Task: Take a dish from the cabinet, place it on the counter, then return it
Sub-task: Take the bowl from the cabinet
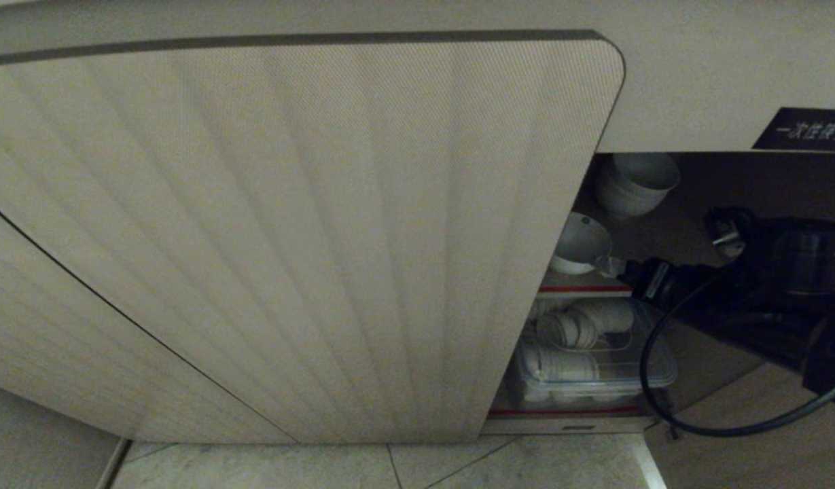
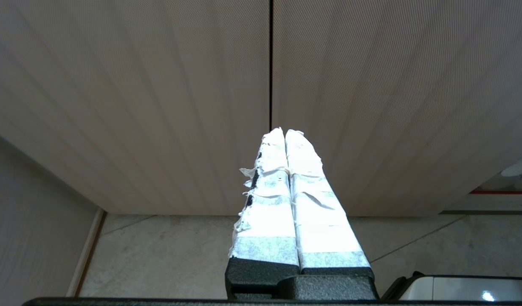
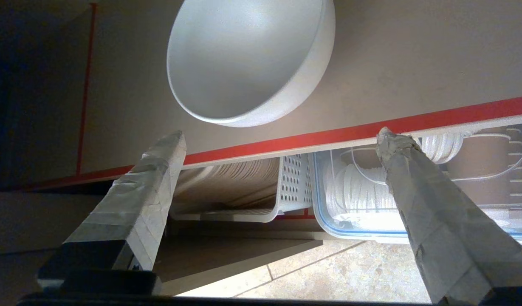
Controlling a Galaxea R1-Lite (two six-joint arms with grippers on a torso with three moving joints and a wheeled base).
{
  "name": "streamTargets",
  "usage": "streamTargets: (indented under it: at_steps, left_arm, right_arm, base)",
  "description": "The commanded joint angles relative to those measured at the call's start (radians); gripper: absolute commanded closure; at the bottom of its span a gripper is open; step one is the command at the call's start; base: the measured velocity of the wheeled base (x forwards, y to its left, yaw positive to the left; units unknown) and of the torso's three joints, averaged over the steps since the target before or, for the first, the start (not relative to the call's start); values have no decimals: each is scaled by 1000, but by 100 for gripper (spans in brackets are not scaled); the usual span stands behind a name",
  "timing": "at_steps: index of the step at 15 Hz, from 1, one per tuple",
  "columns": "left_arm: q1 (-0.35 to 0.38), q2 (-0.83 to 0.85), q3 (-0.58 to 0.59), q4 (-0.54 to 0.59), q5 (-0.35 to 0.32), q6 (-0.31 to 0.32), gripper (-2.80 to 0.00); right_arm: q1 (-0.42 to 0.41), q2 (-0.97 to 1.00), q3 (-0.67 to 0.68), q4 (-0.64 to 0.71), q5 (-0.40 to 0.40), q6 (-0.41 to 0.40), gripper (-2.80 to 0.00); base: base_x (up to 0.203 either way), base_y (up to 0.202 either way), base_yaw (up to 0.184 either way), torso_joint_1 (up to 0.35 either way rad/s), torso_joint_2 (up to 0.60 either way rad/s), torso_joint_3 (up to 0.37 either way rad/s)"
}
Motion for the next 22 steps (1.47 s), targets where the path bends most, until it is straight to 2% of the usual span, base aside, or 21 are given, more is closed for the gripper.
streamTargets:
  at_steps: [1, 5, 22]
  left_arm:
    - [0, 0, 0, 0, 1, 0, 0]
    - [0, 0, 0, 0, 1, 0, 0]
    - [0, 0, 0, 0, 1, 0, 0]
  right_arm:
    - [0, 17, -6, -5, 1, 3, -280]
    - [-1, 35, -57, 53, 1, 1, -280]
    - [-3, 140, -204, 97, -1, 40, -280]
  base:
    - [0, 0, 0, 0, 0, 0]
    - [0, 0, 0, 0, 0, 0]
    - [0, 0, 0, 0, 0, 0]
